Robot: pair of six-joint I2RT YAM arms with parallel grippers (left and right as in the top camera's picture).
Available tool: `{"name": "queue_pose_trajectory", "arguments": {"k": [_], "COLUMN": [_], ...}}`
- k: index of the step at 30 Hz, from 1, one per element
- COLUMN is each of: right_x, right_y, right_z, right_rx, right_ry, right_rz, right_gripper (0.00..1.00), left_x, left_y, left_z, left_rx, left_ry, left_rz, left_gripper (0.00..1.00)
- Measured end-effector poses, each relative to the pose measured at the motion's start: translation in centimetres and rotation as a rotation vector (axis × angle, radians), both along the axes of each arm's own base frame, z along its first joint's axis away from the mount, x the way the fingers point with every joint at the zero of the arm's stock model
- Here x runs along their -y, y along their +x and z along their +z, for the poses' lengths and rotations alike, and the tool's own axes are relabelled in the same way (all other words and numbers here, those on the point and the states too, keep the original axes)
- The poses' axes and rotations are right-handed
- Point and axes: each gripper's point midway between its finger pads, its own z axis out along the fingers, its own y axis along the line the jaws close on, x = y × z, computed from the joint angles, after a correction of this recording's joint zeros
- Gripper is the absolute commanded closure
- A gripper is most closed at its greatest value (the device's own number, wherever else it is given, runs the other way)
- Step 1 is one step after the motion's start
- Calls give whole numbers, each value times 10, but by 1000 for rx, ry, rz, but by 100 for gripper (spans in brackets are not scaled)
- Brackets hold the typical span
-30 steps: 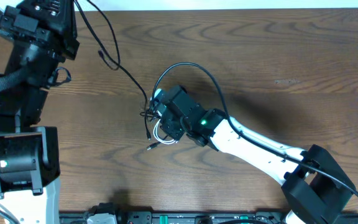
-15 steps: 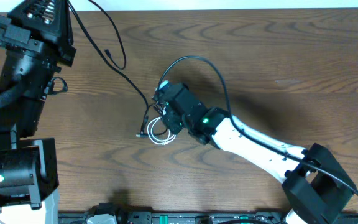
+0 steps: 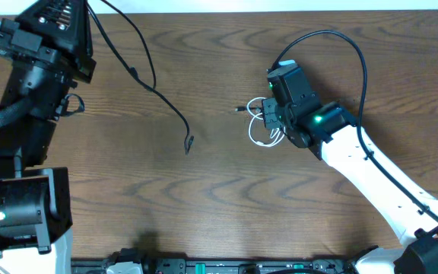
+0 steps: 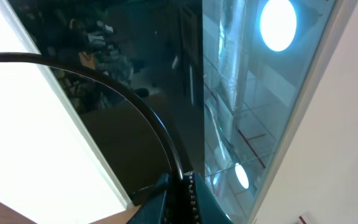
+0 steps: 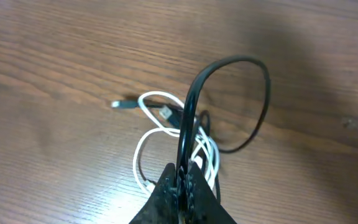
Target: Untangle cables
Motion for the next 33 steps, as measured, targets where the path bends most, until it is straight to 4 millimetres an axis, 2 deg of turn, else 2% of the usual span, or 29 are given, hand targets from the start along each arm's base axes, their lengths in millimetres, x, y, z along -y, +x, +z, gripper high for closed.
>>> {"name": "queue_pose_trajectory", "arguments": {"k": [2,3,4,5,11,14,18,19,24,26,29,30,33], "right_x": [-1,-1,-2,-3,-15,-25,-33,-37,-41,-41,-39,-39,-37], "right_y": [-1,-1,-1,-2,-14,-19,-24,-27,-36,-40,-45,-46,-49], "right_z": [0,0,0,-1,-6,-6,-6,-6,-8,-11,-14,-15,-17], "right_rx": [-3,-4,-7,-11,-73,-100,-129,-144,-186,-208,-230,-239,-253], "right_ry": [4,9,12,14,71,120,166,188,212,211,205,202,196], "right_rz": [3,2,5,8,67,94,114,125,146,150,151,150,148], "right_gripper": [49,32,5,1,1,1,1,1,1,1,1,1,1], "left_x": [0,0,-1,-1,-2,-3,2,3,0,-3,-5,-5,-5], "left_y": [4,6,8,11,35,59,98,121,193,228,268,275,310], "left_z": [-3,-4,-5,-7,-23,-37,-38,-44,-66,-78,-107,-112,-168], "left_rx": [-8,-11,-11,-10,-20,-42,40,69,56,36,0,-3,-68], "left_ry": [3,8,17,36,147,178,203,206,205,227,263,271,324], "left_rz": [1,3,5,11,43,40,2,-14,-25,-22,-20,-22,-43], "left_gripper": [93,93,93,93,93,92,92,92,93,92,92,93,93]}}
